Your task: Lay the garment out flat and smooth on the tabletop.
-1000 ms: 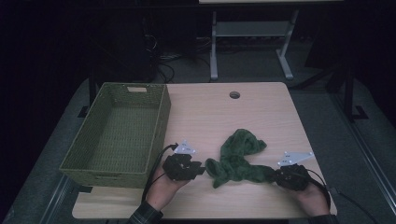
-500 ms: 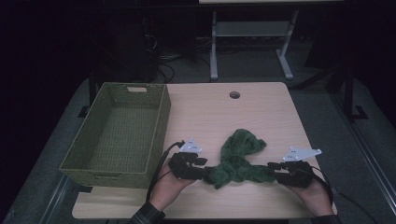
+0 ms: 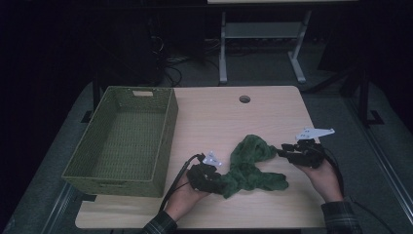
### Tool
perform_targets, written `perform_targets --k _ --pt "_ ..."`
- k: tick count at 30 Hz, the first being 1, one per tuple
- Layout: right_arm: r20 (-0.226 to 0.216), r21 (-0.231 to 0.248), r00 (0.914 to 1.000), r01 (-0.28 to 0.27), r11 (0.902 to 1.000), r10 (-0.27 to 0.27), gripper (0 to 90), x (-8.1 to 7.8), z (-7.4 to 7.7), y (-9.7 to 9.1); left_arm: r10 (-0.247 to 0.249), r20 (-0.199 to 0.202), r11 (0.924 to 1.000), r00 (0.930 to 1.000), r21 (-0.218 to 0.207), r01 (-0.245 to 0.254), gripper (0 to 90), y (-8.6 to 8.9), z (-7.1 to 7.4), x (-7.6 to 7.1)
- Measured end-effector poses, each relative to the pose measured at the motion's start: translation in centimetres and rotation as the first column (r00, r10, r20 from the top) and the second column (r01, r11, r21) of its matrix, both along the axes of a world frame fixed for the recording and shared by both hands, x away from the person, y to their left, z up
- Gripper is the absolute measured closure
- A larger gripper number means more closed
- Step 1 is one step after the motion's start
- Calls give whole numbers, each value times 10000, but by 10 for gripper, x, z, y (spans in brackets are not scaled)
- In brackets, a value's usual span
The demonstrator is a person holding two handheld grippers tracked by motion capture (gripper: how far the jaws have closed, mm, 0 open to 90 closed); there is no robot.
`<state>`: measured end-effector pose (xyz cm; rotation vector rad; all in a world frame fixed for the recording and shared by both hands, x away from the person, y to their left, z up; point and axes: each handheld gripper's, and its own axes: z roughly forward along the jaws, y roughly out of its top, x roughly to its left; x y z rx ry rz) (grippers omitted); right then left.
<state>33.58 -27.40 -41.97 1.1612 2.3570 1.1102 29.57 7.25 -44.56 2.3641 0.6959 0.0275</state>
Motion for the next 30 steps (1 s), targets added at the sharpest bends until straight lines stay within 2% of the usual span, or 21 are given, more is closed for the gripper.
perform_targets --k 5,10,11,15,18,20,22,23,26,30 --pt "-322 161 9988 366 9992 -361 672 34 -1 -2 0 -10 9999 10000 151 0 602 -1 -4 1" --pt "-622 219 9981 3 9998 11 651 56 -8 11 57 -39 9999 10000 149 -56 604 -1 -6 1" --pt "-881 49 9960 -152 9999 156 641 61 -13 16 60 -48 9999 10000 143 -59 604 -1 -6 1" --pt "-1302 -378 9905 -501 9980 448 621 64 -29 28 -25 -46 9997 10000 236 26 604 -1 -7 2" --pt "-1445 -673 9875 -730 9951 627 622 62 -39 33 17 -20 9997 10000 226 -16 606 -2 -7 1" --pt "-1362 -992 9885 -794 9919 655 637 61 -41 35 17 2 9997 10000 242 -17 607 -2 -7 1" --pt "-1231 -1196 9895 -910 9886 762 695 59 -41 38 -31 8 9996 10000 297 31 608 -2 -7 1" --pt "-1200 -1452 9898 -944 9849 772 734 59 -42 40 -37 32 9995 10000 310 36 609 -2 -7 1" --pt "-1206 -1450 9887 -1060 9837 888 852 58 -42 42 -37 53 9994 10000 334 35 610 -2 -7 1" --pt "-1243 -1284 9892 -933 9873 773 881 59 -41 41 -74 83 9992 9999 387 70 615 -2 -7 1"
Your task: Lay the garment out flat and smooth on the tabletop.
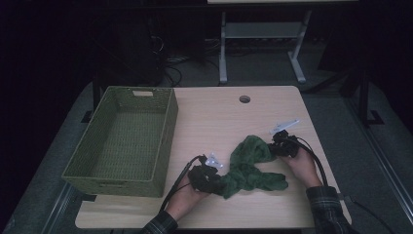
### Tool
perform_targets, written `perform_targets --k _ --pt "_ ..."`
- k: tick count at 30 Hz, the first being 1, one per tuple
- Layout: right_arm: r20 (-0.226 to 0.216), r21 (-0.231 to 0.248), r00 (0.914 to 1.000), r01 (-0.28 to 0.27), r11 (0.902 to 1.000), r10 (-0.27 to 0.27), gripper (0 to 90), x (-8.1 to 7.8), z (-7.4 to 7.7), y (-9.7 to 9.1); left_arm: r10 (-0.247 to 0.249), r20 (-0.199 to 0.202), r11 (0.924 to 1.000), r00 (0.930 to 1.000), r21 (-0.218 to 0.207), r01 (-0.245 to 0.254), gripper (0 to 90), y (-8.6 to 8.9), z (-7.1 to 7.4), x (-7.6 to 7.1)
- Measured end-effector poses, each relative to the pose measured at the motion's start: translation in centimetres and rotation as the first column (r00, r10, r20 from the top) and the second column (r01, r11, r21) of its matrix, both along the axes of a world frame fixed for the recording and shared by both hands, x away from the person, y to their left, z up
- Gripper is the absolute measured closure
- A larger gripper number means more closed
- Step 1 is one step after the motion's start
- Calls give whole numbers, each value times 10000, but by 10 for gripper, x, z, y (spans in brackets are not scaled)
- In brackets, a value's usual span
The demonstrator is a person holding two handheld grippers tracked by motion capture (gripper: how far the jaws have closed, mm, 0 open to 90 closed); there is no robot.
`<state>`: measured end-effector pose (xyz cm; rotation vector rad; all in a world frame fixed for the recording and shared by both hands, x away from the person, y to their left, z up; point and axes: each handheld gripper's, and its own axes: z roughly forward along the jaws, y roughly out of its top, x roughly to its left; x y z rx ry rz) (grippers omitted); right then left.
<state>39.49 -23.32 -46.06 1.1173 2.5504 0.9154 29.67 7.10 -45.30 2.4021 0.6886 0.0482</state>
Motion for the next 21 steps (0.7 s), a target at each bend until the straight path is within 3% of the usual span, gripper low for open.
perform_targets --k 1,4,11,15,21 --pt "97 304 9999 128 9995 -131 881 1 5 -2 -2 0 10000 10000 2 2 615 0 0 0" --pt "417 585 9986 287 9979 -312 881 5 18 -5 -3 7 10000 10000 4 3 616 0 0 0" --pt "1029 605 9930 527 9968 -588 880 27 45 -3 2 27 10000 10000 -33 -2 619 -1 0 0" --pt "1347 683 9887 568 9960 -656 880 39 53 1 -26 -30 10000 10000 1 26 621 0 0 1" --pt "1473 672 9874 485 9966 -580 880 65 62 15 -15 -38 10000 10000 19 15 623 -1 0 0"
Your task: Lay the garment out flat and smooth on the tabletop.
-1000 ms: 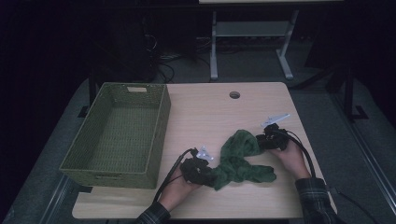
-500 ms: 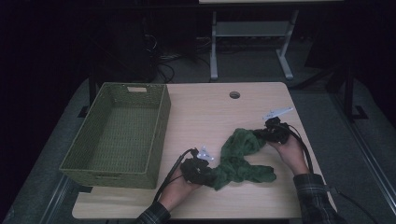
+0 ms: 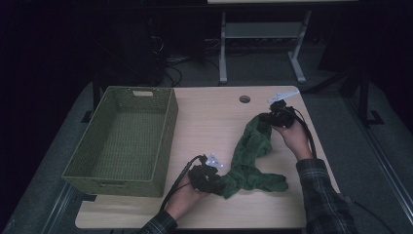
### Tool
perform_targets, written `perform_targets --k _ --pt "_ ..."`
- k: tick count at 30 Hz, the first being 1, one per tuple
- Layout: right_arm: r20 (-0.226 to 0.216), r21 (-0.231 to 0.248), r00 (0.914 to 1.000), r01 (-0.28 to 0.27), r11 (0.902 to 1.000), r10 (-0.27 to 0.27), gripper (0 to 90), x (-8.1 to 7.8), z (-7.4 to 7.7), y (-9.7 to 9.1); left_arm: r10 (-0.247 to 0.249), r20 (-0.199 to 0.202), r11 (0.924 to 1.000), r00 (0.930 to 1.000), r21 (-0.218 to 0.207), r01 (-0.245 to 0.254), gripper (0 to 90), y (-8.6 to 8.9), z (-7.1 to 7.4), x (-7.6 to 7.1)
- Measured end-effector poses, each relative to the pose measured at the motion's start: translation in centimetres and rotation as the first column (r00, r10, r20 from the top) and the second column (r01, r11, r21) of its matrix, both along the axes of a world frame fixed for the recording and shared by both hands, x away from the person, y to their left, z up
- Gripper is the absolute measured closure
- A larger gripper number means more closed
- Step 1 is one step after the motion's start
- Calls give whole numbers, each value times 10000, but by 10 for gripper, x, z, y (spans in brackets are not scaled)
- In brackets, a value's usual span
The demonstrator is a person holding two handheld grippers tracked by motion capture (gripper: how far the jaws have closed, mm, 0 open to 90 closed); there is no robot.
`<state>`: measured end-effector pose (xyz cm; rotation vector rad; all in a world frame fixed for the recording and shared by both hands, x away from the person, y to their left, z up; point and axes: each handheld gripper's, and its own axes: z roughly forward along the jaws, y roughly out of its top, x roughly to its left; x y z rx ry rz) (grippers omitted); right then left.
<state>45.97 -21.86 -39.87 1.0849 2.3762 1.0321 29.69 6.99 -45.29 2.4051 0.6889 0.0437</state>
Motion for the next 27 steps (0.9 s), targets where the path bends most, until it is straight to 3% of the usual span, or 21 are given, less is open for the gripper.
perform_targets --k 5,7,8,10,12,15,17,21,27 --pt "200 -114 9997 -107 9999 109 880 19 3 17 -62 -1 9999 10000 116 62 626 1 0 1" --pt "33 -262 9998 -200 9995 201 880 29 4 27 -52 -11 9999 10000 97 52 626 1 0 1" --pt "250 -326 9994 -229 9992 237 880 32 4 31 -62 -2 9999 10000 114 62 627 1 0 1" --pt "-8 -335 9995 -309 9990 308 879 41 2 39 -32 12 10000 10000 81 32 627 1 0 1" --pt "118 -408 9996 -260 9988 265 879 46 -1 46 -35 14 9999 10000 94 35 627 1 0 1" --pt "-267 -443 9994 -236 9987 224 859 53 -12 55 -23 -24 10000 10000 57 23 627 1 0 1" --pt "-405 -278 9988 -278 9992 267 796 53 -15 58 -57 -22 10000 10000 58 57 627 1 0 2" --pt "-103 92 9999 -119 9999 120 645 45 -4 51 -42 -67 10000 10000 23 42 627 1 0 2" --pt "-117 288 9999 22 9996 -18 644 27 8 28 -104 -33 9999 9999 96 105 626 1 0 3"
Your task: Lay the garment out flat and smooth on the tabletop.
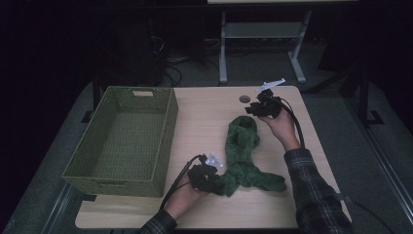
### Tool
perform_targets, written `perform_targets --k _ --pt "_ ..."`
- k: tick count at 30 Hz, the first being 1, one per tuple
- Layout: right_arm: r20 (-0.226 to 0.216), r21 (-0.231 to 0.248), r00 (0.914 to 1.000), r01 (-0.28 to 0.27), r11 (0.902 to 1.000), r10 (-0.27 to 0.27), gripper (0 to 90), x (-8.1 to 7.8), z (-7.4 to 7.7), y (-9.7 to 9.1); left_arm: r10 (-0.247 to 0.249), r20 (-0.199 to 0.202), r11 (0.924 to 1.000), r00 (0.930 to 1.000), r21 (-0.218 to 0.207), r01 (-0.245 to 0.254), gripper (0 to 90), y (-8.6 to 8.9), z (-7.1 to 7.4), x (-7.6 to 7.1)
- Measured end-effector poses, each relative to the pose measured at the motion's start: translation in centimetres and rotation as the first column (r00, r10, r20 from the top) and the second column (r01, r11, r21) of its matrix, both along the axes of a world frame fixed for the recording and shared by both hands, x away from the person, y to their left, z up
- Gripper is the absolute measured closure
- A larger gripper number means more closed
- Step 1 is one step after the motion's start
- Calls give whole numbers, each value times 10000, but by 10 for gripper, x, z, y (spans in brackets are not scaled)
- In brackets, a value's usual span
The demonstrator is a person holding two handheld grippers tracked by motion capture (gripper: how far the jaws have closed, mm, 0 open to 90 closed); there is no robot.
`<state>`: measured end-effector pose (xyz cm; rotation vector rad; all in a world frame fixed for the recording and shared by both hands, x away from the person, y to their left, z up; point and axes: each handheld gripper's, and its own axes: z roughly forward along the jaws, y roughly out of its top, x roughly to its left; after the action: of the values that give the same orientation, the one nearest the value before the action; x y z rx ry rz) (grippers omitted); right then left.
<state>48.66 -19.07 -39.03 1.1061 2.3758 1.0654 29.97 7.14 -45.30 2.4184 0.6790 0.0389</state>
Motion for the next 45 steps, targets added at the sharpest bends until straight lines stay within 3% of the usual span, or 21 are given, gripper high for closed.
perform_targets --k 5,9,14,16,18,21,24,28,32,33,40,43,45 --pt "-304 14 9995 12 10000 -12 638 -19 -7 -16 36 -7 10000 10000 -62 -36 626 0 -1 0" --pt "-760 294 9971 95 9995 -72 624 -29 -24 -25 44 11 10000 10000 -40 -44 626 0 -1 0" --pt "-1236 473 9921 295 9984 -234 577 -35 -44 -29 -30 63 10000 10000 21 30 626 0 -1 1" --pt "-1613 660 9868 253 9975 -144 561 -34 -51 -30 0 55 10000 10000 -18 0 627 0 -1 1" --pt "-1983 795 9801 225 9966 -63 625 -32 -58 -27 23 59 10000 10000 -30 -23 627 -1 -1 0" --pt "-2175 537 9761 64 9985 55 846 -30 -65 -20 9 80 10000 10000 7 -9 627 -1 -1 0" --pt "-1747 63 9846 20 10000 -9 878 -28 -61 -14 8 116 10000 9999 15 -8 629 -1 -1 0" --pt "-1134 -295 9933 197 9994 -230 884 -20 -43 -11 24 86 10000 10000 58 -24 635 -1 -1 0" --pt "-841 -625 9958 321 9975 -373 886 -9 -32 -8 68 115 10000 9999 58 -69 641 -1 -1 -1" --pt "-595 -708 9972 400 9967 -442 887 -7 -30 -7 124 99 9999 9999 23 -124 643 -1 -1 -1" --pt "-894 -1009 9932 660 9927 -751 869 8 -40 -7 -21 101 9999 9999 166 19 644 0 1 0" --pt "-939 -717 9928 681 9951 -747 712 5 -40 -10 -79 160 9998 9998 162 76 635 1 1 1" --pt "-687 -452 9945 767 9960 -796 657 0 -32 -15 112 239 9999 9997 13 -112 629 1 2 -1"
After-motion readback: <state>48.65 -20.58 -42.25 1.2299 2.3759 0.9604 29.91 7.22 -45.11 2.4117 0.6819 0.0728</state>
